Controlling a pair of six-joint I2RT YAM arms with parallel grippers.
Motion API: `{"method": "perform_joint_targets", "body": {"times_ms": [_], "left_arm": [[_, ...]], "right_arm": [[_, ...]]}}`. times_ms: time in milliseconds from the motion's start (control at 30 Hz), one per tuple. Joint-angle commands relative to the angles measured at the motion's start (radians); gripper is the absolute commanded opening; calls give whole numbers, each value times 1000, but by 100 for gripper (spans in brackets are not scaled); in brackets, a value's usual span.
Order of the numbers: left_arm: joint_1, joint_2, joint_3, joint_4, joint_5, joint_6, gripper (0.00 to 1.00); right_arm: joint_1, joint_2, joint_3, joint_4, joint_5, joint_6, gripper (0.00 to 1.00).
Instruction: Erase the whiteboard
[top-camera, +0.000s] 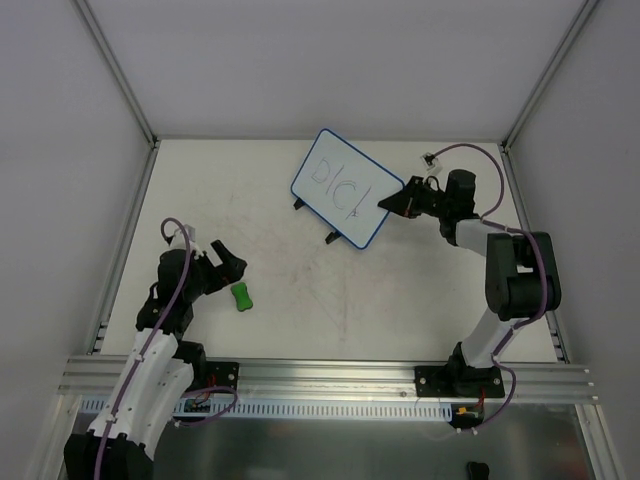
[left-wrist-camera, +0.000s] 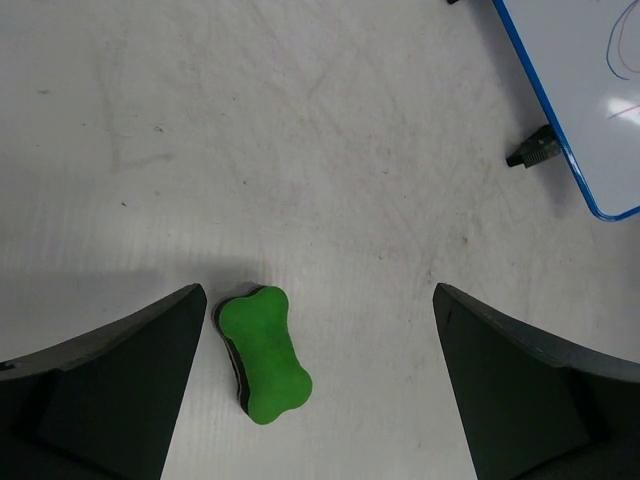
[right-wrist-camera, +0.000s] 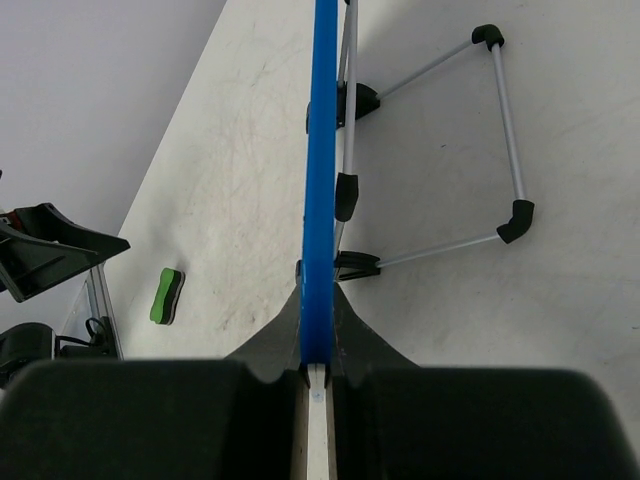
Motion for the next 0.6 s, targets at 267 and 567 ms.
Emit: {"method": "perform_joint_targets", "body": {"times_ms": [267, 567], "left_arm": [[-159, 163, 127, -52, -52, -5, 99], [-190, 213, 138, -83, -99, -11, 99]], "right_arm": [[-3, -23, 13, 32, -33, 24, 0], [42, -49, -50, 101, 45, 84, 0]]}}
